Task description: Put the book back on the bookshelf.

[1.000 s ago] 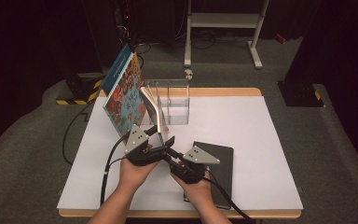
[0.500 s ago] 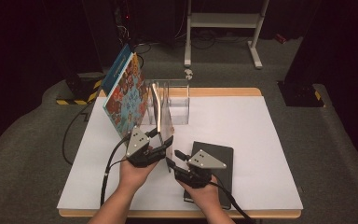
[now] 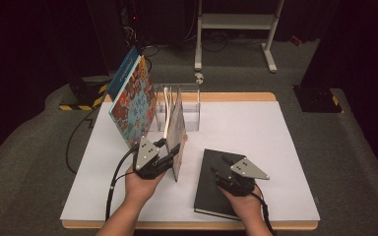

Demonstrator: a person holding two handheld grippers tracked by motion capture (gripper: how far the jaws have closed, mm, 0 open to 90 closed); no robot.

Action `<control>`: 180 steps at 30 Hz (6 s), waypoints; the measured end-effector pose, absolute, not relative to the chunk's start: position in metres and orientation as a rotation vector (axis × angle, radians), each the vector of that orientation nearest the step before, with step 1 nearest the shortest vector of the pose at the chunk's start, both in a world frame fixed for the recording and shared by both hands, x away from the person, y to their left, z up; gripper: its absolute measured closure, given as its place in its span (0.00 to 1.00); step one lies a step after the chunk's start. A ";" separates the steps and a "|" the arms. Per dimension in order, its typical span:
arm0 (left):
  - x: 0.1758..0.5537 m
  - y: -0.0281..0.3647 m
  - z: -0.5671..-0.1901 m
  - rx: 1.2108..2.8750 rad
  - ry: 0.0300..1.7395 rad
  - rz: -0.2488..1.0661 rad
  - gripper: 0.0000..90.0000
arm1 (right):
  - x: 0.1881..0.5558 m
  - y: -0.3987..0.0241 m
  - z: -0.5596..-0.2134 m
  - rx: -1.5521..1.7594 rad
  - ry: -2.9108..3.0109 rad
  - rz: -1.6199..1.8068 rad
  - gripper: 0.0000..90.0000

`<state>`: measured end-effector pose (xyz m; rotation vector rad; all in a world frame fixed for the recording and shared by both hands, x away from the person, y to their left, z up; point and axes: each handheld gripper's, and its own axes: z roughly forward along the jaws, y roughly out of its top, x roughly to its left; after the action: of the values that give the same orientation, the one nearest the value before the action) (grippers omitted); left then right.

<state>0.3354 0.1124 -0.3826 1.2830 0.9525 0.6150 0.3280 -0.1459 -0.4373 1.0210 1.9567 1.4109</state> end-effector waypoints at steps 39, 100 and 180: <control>0.334 0.148 -0.378 1.254 0.996 0.645 0.92 | 0.327 -0.216 -0.467 1.223 1.836 1.305 0.50; 0.364 0.141 -0.354 1.262 0.972 0.591 0.82 | 0.328 -0.220 -0.470 1.257 1.840 1.325 0.50; 0.422 0.159 -0.322 1.082 1.118 0.839 0.93 | 0.328 -0.222 -0.467 1.222 1.853 1.364 0.49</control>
<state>0.4220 0.1586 -0.3223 1.0823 1.1180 0.8390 0.3276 -0.2221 -0.4667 1.2222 1.8532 1.3641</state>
